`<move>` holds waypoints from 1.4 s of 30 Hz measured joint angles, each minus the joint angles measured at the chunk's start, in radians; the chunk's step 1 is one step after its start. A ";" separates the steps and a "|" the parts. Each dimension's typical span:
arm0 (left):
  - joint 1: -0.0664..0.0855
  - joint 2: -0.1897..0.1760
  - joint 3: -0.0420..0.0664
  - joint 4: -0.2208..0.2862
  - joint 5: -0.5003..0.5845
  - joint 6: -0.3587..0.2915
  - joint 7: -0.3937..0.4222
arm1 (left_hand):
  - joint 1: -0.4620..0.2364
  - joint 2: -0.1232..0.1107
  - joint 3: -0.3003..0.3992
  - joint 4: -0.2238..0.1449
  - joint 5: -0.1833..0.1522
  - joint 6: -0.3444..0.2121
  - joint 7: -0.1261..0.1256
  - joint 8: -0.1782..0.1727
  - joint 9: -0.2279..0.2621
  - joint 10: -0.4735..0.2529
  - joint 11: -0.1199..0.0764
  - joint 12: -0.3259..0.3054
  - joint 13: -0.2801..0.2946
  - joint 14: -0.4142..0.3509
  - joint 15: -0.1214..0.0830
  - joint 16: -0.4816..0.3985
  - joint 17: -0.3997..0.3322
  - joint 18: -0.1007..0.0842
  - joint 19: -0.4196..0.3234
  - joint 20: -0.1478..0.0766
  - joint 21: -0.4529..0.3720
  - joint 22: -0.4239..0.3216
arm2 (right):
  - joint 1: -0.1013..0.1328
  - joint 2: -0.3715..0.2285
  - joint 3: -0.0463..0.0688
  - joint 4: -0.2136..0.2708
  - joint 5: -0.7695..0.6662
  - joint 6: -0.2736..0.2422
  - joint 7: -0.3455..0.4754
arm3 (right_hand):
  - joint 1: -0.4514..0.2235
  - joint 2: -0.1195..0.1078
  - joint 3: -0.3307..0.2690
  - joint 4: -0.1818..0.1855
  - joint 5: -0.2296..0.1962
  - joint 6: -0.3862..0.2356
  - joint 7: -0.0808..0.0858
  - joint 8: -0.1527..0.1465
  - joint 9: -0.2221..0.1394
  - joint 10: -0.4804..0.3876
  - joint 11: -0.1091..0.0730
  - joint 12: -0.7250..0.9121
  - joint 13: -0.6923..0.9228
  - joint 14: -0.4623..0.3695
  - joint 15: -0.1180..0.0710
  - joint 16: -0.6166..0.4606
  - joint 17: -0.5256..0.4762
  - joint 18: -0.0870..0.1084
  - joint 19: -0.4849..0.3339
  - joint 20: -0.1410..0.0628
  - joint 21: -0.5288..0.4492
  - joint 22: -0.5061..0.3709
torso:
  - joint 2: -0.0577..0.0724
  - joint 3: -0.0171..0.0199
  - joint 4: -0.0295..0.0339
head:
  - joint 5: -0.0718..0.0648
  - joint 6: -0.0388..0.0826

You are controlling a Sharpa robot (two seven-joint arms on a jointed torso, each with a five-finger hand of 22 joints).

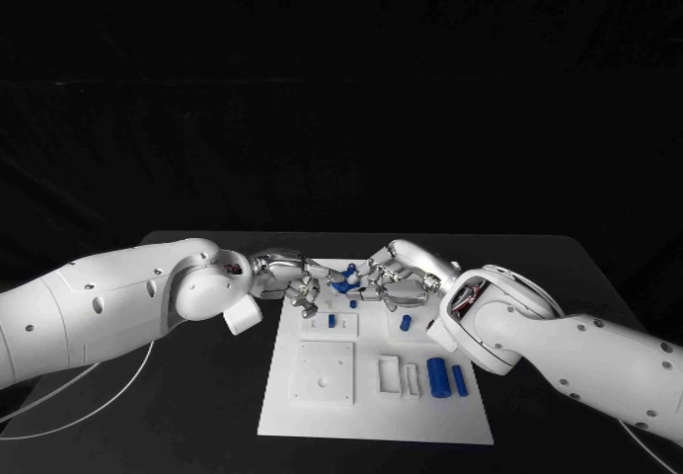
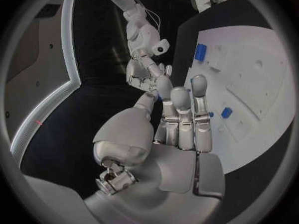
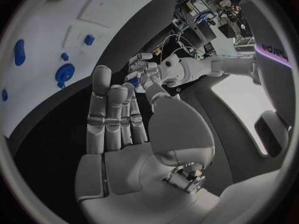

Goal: Assemble the parts on the task board

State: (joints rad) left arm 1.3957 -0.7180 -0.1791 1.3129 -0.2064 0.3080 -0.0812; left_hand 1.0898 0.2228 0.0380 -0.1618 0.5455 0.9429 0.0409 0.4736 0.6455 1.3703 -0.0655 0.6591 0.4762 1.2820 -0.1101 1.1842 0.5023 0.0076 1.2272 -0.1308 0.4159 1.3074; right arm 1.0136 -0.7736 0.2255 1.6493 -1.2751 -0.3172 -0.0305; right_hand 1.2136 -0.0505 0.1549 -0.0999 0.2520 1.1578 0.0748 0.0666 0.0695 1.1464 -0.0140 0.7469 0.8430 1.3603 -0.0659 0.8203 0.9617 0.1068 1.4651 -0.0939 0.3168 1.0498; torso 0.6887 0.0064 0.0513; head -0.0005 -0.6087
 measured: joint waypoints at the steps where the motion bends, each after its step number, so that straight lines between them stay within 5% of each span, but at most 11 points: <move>1: 0.000 -0.001 0.000 0.000 -0.003 -0.011 -0.005 | 0.000 0.000 0.000 0.000 0.004 0.000 0.000 -0.002 0.000 0.001 -0.001 0.000 -0.001 0.000 0.000 0.000 -0.002 0.000 0.000 0.000 0.003 0.000 | 0.000 0.000 0.000 0.000 0.001 -0.001 0.000 | 0.002 -0.001 -0.014 0.006 0.000 -0.010 0.003 0.000 -0.002 -0.002 0.002 0.000 -0.010 -0.002 0.002 -0.002 -0.003 0.000 0.002 0.002 -0.007 -0.006 | 0.000 0.0000 0.0000 | 0.000 0.000; 10: 0.000 -0.003 0.000 0.005 -0.033 -0.054 -0.030 | -0.003 -0.005 0.012 -0.012 0.005 0.009 0.009 -0.025 0.005 0.009 -0.001 0.000 -0.007 0.001 -0.001 0.008 -0.014 0.000 -0.003 -0.003 0.018 0.000 | 0.000 -0.004 -0.001 -0.004 0.010 -0.009 0.000 | 0.028 -0.001 -0.095 0.046 0.006 -0.059 0.023 0.000 -0.005 -0.021 0.021 -0.023 -0.119 -0.041 0.016 -0.019 -0.039 -0.007 0.001 0.016 -0.083 -0.071 | 0.000 0.0006 0.0002 | 0.000 0.001; 17: 0.000 -0.009 0.000 0.015 -0.097 -0.085 -0.055 | -0.006 -0.014 0.015 -0.015 0.023 0.011 0.011 -0.026 0.008 0.023 -0.007 0.000 -0.007 0.010 -0.009 0.016 -0.016 0.000 -0.003 -0.003 0.023 0.001 | -0.001 -0.016 0.002 -0.033 0.030 -0.035 0.005 | 0.037 -0.002 -0.105 0.057 0.046 -0.060 0.022 0.000 -0.005 -0.027 0.019 0.000 -0.162 -0.046 0.014 -0.019 -0.056 -0.007 0.001 0.016 -0.100 -0.095 | 0.000 0.0008 0.0001 | 0.002 0.000; 32: -0.004 -0.021 -0.003 0.098 -0.486 -0.346 -0.208 | -0.003 -0.070 0.037 -0.025 0.132 0.068 0.010 -0.051 -0.057 0.095 -0.021 -0.041 -0.024 0.087 -0.029 -0.008 -0.010 0.000 0.036 -0.027 0.038 0.001 | -0.001 -0.026 0.069 -0.192 0.139 -0.119 0.040 | 0.041 -0.006 -0.092 0.063 0.101 -0.060 0.022 0.000 -0.005 -0.034 0.019 0.010 -0.187 -0.046 0.014 -0.015 -0.064 -0.007 0.001 0.016 -0.100 -0.097 | -0.004 0.0012 0.0005 | 0.013 -0.017; 42: -0.012 -0.023 -0.047 0.156 -0.762 -0.531 -0.335 | -0.015 -0.091 0.042 -0.025 0.182 0.090 0.003 -0.039 -0.086 0.098 -0.027 -0.028 -0.016 0.121 -0.034 -0.034 0.060 0.000 0.058 -0.028 0.043 0.000 | 0.001 -0.030 0.092 -0.253 0.180 -0.150 0.057 | 0.041 -0.006 -0.086 0.064 0.110 -0.060 0.022 0.000 -0.005 -0.037 0.016 0.013 -0.193 -0.046 0.014 -0.015 -0.066 -0.007 0.001 0.016 -0.100 -0.098 | -0.016 0.0018 0.0029 | 0.026 -0.045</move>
State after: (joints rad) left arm 1.3839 -0.7410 -0.2264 1.4686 -0.9682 -0.2228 -0.4161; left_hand 1.0751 0.1318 0.0804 -0.1873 0.7270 1.0326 0.0441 0.4347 0.5590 1.4678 -0.0922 0.6314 0.4600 1.4027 -0.1446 1.1500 0.5622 0.0076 1.2848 -0.1592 0.4585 1.3077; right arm 1.0151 -0.8040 0.3171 1.3965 -1.0954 -0.4677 0.0268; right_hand 1.2547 -0.0567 0.0684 -0.0361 0.3615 1.0975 0.0966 0.0667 0.0643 1.1096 0.0018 0.7596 0.6501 1.3145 -0.0521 0.8056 0.8960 0.0995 1.4666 -0.0782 0.2168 0.9520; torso 0.6727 0.0082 0.0542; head 0.0254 -0.6536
